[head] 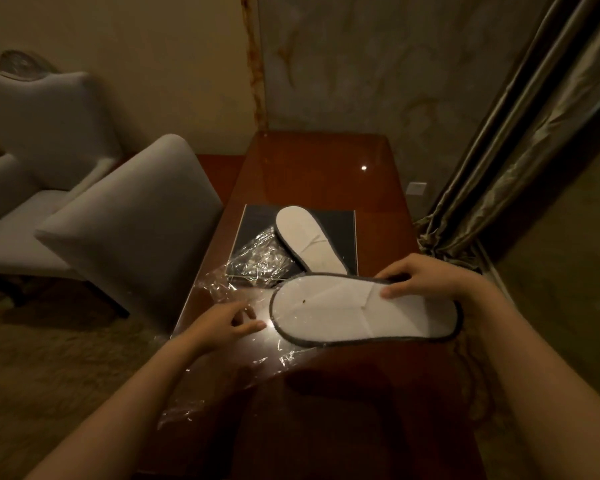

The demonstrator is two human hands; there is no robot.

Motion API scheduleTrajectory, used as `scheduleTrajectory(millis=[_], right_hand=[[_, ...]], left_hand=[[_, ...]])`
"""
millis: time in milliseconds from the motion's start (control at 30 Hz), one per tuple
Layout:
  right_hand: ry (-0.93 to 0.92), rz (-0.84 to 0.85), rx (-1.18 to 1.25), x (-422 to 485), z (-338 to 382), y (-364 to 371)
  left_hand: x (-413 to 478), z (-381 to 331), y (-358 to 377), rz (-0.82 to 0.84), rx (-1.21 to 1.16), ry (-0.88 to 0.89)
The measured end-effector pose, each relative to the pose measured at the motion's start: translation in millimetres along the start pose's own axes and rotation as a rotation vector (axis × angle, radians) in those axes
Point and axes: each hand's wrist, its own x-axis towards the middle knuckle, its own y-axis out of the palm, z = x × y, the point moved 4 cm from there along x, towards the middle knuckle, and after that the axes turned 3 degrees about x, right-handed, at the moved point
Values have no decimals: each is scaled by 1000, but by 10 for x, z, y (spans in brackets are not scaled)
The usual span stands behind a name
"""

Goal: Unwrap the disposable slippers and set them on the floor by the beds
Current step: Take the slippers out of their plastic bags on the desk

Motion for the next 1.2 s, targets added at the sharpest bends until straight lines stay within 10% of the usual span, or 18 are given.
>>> scheduleTrajectory(millis=[533, 833, 1200], right_hand=[[113, -672, 827, 251, -612, 41], [221, -834, 1054, 823, -981, 239], [339, -782, 1121, 1130, -1318, 534]], left_hand=[[534, -51, 135, 35, 456, -216], [1629, -820, 116, -156, -549, -456], [2123, -795, 407, -83, -427, -715]])
